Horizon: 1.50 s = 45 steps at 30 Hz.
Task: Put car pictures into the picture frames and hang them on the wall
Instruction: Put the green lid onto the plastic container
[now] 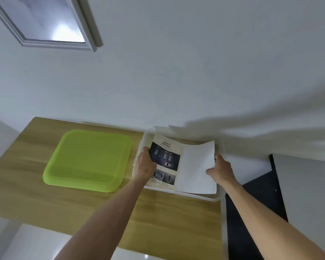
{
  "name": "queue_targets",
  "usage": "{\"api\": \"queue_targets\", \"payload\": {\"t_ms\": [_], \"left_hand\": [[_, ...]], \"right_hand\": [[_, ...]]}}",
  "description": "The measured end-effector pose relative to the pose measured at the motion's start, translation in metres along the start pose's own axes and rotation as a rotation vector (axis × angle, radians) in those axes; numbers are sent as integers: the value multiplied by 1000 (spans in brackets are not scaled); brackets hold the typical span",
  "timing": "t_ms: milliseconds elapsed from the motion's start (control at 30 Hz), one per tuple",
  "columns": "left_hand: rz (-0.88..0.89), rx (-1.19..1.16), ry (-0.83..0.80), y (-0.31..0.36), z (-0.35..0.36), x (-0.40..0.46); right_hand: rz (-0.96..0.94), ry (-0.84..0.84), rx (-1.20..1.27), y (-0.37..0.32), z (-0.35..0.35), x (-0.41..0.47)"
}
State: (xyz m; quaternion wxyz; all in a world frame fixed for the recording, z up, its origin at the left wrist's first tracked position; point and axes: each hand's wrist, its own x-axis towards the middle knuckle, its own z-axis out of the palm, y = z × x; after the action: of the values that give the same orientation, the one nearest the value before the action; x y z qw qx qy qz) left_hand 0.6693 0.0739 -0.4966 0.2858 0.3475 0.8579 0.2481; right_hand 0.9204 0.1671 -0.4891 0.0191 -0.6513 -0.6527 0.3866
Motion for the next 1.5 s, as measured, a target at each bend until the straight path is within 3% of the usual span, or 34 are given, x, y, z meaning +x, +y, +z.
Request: {"api": "queue_targets", "payload": {"t_ms": [200, 367, 467, 600, 800, 933, 1033, 1133, 1200, 1267, 1400, 1500], "left_hand": [[58, 363, 12, 1, 15, -3], [327, 628, 83, -4, 26, -1], [406, 656, -66, -5, 35, 1], [270, 698, -399, -12, 47, -4], [214, 700, -478, -12, 49, -1], [315, 678, -375, -15, 45, 1], [527, 498, -136, -16, 24, 3], [636, 350, 130, -19, -19, 17], [607, 288, 284, -31, -53, 34], [518, 264, 332, -53, -91, 54], [267, 343, 243, -110, -161, 85], [31, 432, 125, -161, -197, 98]], "right_hand": [[-82, 24, -435, -9, 10, 9], [-223, 103, -847, -24, 16, 5], [-324, -4, -811, -24, 27, 10], [-303, -267, -706, -7, 56, 13], [-267, -268, -693, 9, 70, 8], [-323, -181, -743, -6, 67, 4], [-449, 12, -653, -30, 69, -2], [-693, 287, -469, -70, 77, -5], [-813, 399, -359, -106, 87, -13], [-855, 402, -256, -147, 103, -24], [-925, 269, -191, -211, 155, -37], [-761, 108, -236, -237, 200, -43]]}}
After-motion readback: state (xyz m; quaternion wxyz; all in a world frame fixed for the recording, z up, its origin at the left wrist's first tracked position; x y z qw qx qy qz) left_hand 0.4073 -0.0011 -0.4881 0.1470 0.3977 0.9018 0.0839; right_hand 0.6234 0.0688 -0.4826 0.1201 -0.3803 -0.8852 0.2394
